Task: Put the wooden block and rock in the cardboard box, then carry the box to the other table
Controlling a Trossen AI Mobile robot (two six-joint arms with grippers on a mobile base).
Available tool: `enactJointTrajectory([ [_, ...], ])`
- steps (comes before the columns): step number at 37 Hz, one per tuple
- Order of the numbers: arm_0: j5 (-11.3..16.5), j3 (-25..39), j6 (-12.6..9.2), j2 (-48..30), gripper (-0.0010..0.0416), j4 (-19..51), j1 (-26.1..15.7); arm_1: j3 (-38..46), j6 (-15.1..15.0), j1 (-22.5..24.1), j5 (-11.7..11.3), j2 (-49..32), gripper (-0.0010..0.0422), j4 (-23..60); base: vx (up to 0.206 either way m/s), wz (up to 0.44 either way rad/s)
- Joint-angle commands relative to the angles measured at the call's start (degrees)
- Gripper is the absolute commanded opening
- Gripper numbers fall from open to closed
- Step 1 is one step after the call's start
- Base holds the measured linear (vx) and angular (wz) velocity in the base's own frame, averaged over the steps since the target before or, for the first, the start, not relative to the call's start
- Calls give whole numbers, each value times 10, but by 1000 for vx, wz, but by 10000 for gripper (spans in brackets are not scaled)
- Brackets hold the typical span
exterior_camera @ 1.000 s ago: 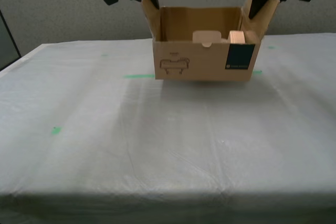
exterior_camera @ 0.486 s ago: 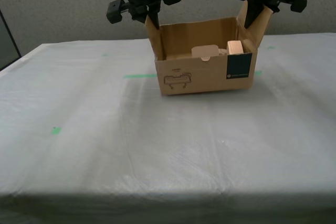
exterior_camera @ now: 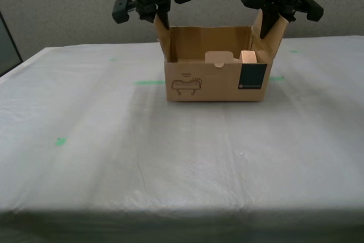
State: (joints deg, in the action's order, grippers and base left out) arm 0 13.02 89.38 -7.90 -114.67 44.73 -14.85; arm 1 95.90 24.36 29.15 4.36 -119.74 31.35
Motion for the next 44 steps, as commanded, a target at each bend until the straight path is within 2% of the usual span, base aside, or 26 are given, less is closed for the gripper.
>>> enactJointTrajectory([
  [1, 6, 1, 2, 2, -1, 5, -1, -1, -2, -1, 3, 0, -1, -3, 0, 0],
  [44, 6, -2, 5, 2, 0, 9, -1, -3, -4, -1, 3, 0, 0, -11, 0, 0],
])
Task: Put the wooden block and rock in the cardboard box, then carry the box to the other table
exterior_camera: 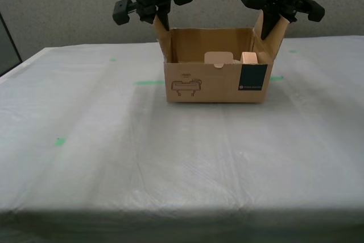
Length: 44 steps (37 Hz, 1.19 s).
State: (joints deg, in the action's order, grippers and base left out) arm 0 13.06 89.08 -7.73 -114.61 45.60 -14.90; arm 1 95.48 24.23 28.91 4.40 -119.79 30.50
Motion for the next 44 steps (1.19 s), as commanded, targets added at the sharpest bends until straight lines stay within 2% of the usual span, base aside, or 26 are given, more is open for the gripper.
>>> enactJointTrajectory([
  [1, 6, 1, 3, 2, 0, 0, 0, 1, -3, 1, 2, 0, 0, -2, 0, 0],
  [26, 5, 1, 5, 2, 3, 3, -1, 1, -3, 1, 2, 0, 8, 9, 0, 0],
  [34, 5, 1, 5, 2, 12, 11, -1, 1, -3, 1, 2, 0, 87, 9, 0, 0],
  [44, 5, 1, 5, 2, 97, 10, -1, 1, -2, 1, 2, 0, 200, 9, 0, 0],
])
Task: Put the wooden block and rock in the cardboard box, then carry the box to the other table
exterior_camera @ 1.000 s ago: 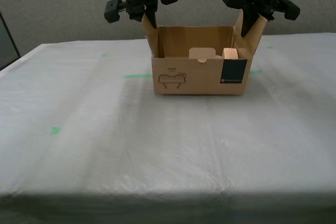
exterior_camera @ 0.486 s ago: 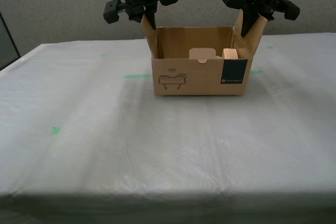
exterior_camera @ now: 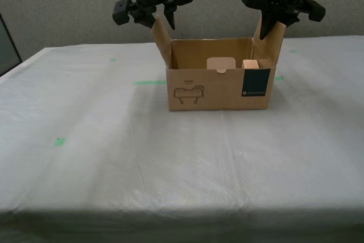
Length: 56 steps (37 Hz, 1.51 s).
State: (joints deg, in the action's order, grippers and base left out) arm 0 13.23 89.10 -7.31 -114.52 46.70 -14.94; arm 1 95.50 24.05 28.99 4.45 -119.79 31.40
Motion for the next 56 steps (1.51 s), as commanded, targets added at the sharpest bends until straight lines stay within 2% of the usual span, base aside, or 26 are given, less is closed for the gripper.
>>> enactJointTrajectory([
  [1, 3, 1, 1, 1, 108, -1, 0, 0, 0, 0, 1, 0, 211, 0, 0, 0],
  [5, 3, 1, 1, 1, 159, 0, 0, 0, 0, 0, -12, 0, 253, 0, 0, 0],
  [17, 3, 1, 1, 1, 349, 0, 0, 0, 2, 0, -13, 0, 372, 0, 0, 0],
  [22, 3, 1, 1, 1, 408, 0, 0, 0, 2, 0, -13, 0, 405, 0, 0, 0],
  [27, 3, 1, 5, 1, 374, 0, 0, 0, 2, 0, -12, 0, 389, 1, 0, 0],
  [32, 3, 1, 5, 1, 359, 0, 0, 0, 1, 0, -12, 0, 389, 3, 0, 0],
  [37, 3, 1, 5, 1, 364, 0, 0, 0, -1, 0, -12, 0, 389, 5, 0, 0],
  [47, 1, 1, 5, 1, 402, 6, 0, 1, -8, 0, -12, 2, 389, 8, 0, 0],
  [56, 1, 2, 4, 1, 401, 30, 0, 15, -22, -1, -13, 2, 389, 67, 0, 0],
])
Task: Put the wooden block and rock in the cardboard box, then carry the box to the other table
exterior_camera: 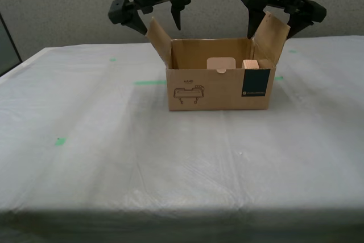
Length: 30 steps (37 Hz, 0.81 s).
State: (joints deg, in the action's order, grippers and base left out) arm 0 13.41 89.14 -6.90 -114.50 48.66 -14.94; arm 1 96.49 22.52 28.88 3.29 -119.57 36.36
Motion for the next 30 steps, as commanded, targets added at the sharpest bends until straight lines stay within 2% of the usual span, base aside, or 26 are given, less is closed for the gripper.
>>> enactJointTrajectory([
  [1, -1, 2, 0, 2, 400, 14, 0, 5, -7, 0, -1, 0, 389, 22, 0, 0],
  [11, -1, 16, 1, 20, 399, 45, 0, 6, -13, 0, -1, 26, 389, 49, 0, 0],
  [17, -18, 16, 1, 55, 399, 46, 0, 6, -12, 0, -1, 60, 389, 54, 0, 0],
  [25, -18, 16, 5, 106, 399, 51, 0, 6, -30, 0, -1, 107, 389, 67, 0, 0],
  [30, -20, 16, 5, 136, 399, 68, 0, 6, -31, 0, -1, 137, 389, 79, 0, 0],
])
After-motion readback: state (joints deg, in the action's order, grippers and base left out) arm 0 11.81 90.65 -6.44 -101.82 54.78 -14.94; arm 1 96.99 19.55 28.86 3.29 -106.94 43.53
